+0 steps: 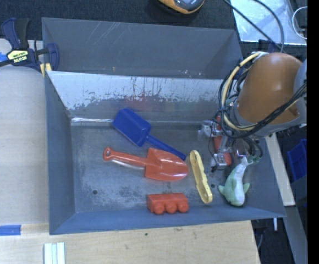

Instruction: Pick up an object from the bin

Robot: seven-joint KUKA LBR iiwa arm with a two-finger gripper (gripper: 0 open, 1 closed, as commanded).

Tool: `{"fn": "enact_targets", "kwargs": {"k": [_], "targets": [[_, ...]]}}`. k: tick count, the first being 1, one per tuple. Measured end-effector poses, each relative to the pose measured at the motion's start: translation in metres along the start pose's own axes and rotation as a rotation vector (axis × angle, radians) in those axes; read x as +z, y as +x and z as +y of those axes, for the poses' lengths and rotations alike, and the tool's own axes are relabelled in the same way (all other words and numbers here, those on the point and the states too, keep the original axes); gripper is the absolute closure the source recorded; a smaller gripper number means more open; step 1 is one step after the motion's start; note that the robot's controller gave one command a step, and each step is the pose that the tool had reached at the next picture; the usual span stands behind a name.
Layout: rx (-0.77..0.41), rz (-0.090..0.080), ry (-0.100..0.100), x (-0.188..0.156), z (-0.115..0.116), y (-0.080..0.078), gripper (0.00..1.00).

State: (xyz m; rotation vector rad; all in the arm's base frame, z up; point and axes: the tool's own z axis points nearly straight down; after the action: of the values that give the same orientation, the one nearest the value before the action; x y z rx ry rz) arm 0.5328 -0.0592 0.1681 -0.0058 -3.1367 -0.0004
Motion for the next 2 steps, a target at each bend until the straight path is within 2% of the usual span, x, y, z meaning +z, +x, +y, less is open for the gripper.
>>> {"fn": "enact_targets", "kwargs": {"k": [1,2], "targets": [[-0.003,-0.008,0.001,-0.004,0.0,-0.002,0.0],[0.144,-0.003,-0.002,0.097,0.102,-0.027,0.0]]}}
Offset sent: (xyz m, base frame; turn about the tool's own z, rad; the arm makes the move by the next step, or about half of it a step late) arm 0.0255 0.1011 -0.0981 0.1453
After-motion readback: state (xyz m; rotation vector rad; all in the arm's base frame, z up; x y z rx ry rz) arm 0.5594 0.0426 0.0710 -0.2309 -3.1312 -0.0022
